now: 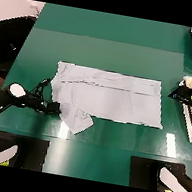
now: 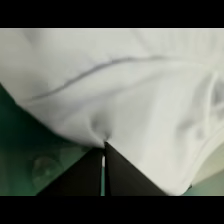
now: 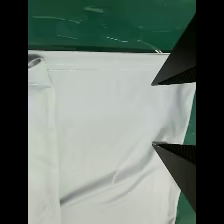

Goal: Fold the shirts.

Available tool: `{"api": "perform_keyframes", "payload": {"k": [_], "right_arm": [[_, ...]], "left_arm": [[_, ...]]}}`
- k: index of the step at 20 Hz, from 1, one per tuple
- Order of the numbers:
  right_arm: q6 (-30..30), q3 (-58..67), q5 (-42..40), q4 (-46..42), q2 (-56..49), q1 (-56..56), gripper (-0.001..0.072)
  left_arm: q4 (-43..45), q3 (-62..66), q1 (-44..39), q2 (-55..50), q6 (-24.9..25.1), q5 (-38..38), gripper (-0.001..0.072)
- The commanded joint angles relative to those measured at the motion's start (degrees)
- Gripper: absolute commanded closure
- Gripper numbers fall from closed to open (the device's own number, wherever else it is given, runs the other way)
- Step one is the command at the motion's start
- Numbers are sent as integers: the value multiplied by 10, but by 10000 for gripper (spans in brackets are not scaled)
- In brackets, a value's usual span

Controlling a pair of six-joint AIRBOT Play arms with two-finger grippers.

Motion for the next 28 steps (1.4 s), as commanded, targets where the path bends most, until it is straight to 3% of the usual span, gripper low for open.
{"api": "perform_keyframes", "payload": {"k": [1, 6, 8, 11, 13, 16, 18, 21, 24, 28], "right_arm": [[-9, -12, 37, 0, 6, -17, 301], [-9, -189, 45, -3, 69, -150, 294], [-9, -262, 37, 10, 82, -210, 193], [-30, -336, -1, 79, 75, -261, 203], [-45, -358, -31, 114, 51, -256, 255], [-55, -354, -85, 152, 17, -224, 264], [-55, -338, -96, 149, 0, -203, 376], [-59, -315, -88, 136, -15, -177, 666], [-59, -287, -34, 84, 14, -153, 695], [-58, -277, 64, 27, 116, -147, 696]], "left_arm": [[-6, 3, -11, 2, -14, 14, 686], [-3, 54, -11, 5, -15, -27, 687], [-3, 63, -11, 5, -15, -25, 687], [-3, 64, -11, 5, -15, -26, 686], [-3, 64, -11, 5, -15, -26, 687], [-3, 64, -11, 5, -15, -28, 687], [0, 64, -11, 5, -15, -32, 686], [30, 64, -11, 5, -21, -56, 688], [76, 76, -11, 8, -22, -122, 689], [135, 78, -11, 98, -73, -164, 689]]}}
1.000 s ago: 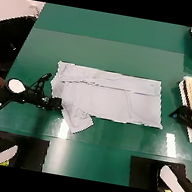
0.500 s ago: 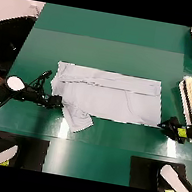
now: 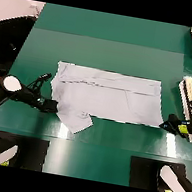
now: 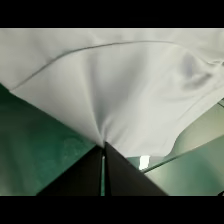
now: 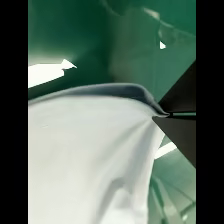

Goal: Fold the shirts.

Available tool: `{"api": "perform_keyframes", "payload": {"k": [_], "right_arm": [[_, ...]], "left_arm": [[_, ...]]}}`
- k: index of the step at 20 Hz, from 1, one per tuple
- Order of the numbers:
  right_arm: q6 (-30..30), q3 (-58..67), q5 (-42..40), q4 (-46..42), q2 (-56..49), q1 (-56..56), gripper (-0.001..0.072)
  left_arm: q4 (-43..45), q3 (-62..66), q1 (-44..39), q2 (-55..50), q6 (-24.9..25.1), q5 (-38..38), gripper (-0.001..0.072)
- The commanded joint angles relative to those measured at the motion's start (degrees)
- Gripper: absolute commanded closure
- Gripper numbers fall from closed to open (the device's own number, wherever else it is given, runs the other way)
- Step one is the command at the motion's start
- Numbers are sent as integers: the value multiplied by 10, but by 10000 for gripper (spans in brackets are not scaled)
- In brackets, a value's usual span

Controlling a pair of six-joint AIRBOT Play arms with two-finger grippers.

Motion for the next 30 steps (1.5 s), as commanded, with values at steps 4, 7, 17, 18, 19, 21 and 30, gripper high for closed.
{"api": "perform_keyframes", "payload": {"k": [4, 7, 17, 18, 19, 21, 30], "right_arm": [[17, 10, 110, -73, 157, -3, 697], [27, 16, 83, -70, 164, 20, 698], [56, 271, -9, -68, -148, 163, 697], [56, 294, -10, -68, -178, 167, 697], [56, 314, -12, -67, -203, 167, 697], [56, 348, -13, -67, -246, 167, 696], [-5, 434, -13, 51, -336, 135, 354]], "left_arm": [[41, 21, 0, 127, -54, -137, 688], [60, 80, 0, 110, -53, -103, 689], [114, 249, 0, -145, 7, 111, 686], [114, 262, 0, -168, 12, 125, 686], [113, 273, 0, -191, 12, 140, 686], [113, 283, 0, -226, 12, 168, 686], [111, 316, 0, -245, -8, 187, 158]]}}
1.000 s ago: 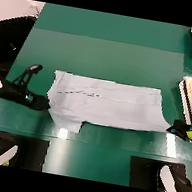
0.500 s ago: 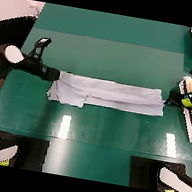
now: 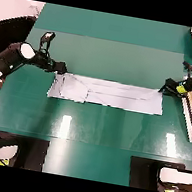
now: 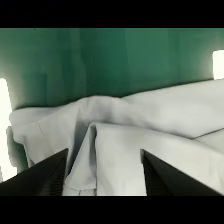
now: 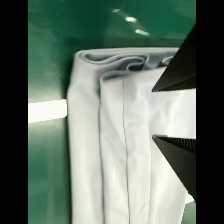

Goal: Fold the shirts.

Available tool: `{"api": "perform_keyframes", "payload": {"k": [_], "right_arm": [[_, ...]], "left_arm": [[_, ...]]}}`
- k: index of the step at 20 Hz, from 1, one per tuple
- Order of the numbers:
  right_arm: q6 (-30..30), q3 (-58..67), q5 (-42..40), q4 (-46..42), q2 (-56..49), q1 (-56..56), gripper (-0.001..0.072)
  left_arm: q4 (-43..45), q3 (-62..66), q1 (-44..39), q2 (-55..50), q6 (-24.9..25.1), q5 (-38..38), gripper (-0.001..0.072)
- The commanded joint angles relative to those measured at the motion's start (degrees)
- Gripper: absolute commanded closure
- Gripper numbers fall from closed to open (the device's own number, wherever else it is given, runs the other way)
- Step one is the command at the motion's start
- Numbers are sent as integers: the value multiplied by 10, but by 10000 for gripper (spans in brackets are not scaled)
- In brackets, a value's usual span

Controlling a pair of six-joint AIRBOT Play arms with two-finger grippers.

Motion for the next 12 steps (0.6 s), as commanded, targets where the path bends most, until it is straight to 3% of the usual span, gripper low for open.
{"api": "perform_keyframes", "payload": {"k": [1, 3, 4, 6, 9, 12], "right_arm": [[-53, 18, 19, 82, -14, -31, 317], [-77, -8, 47, 84, 2, -65, 312], [-84, -31, 48, 84, 13, -84, 261], [-102, -82, 42, 85, 28, -125, 143], [-120, -135, 42, 92, 12, -173, 133], [-166, -165, 25, 172, -19, -179, 135]], "left_arm": [[-2, 33, 0, -3, -10, -34, 158], [-3, 59, 0, -3, -10, -84, 160], [-6, 64, 0, -3, -10, -102, 259], [-27, 64, 0, -4, -9, -116, 677], [-83, 64, 0, -4, -6, -113, 685], [-113, 64, 0, -4, -7, -108, 685]]}}
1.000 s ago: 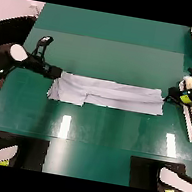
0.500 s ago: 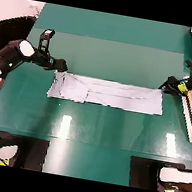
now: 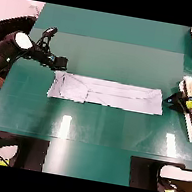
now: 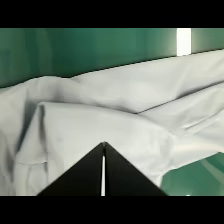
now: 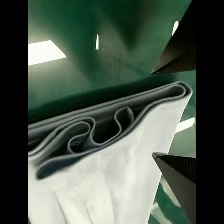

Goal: Fold the shirts.

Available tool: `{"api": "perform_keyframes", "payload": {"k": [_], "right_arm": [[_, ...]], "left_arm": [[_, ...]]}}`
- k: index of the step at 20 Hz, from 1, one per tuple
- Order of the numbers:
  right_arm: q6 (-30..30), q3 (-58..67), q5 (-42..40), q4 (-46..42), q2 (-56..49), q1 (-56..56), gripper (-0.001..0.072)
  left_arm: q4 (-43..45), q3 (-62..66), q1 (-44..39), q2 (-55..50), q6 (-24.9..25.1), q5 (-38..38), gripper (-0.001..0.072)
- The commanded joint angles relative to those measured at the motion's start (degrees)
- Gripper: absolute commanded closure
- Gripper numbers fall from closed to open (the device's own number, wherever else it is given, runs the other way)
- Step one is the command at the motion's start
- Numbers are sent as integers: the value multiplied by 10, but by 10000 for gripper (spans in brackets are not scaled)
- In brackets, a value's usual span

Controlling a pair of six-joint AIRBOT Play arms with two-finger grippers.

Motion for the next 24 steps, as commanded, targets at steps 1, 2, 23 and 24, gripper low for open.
{"api": "perform_keyframes", "payload": {"k": [1, 2, 23, 24], "right_arm": [[-46, -32, -17, 77, -32, -11, 136], [-46, -26, -19, 82, -43, 0, 136], [17, 253, -4, 154, 82, 252, 697], [18, 269, -5, 154, 82, 271, 697]], "left_arm": [[-39, 2, 0, 0, 1, -5, 686], [-42, 2, 0, 0, 1, -5, 686], [-86, 165, -258, -275, -3, 63, 687], [-84, 165, -258, -277, -3, 63, 687]]}}
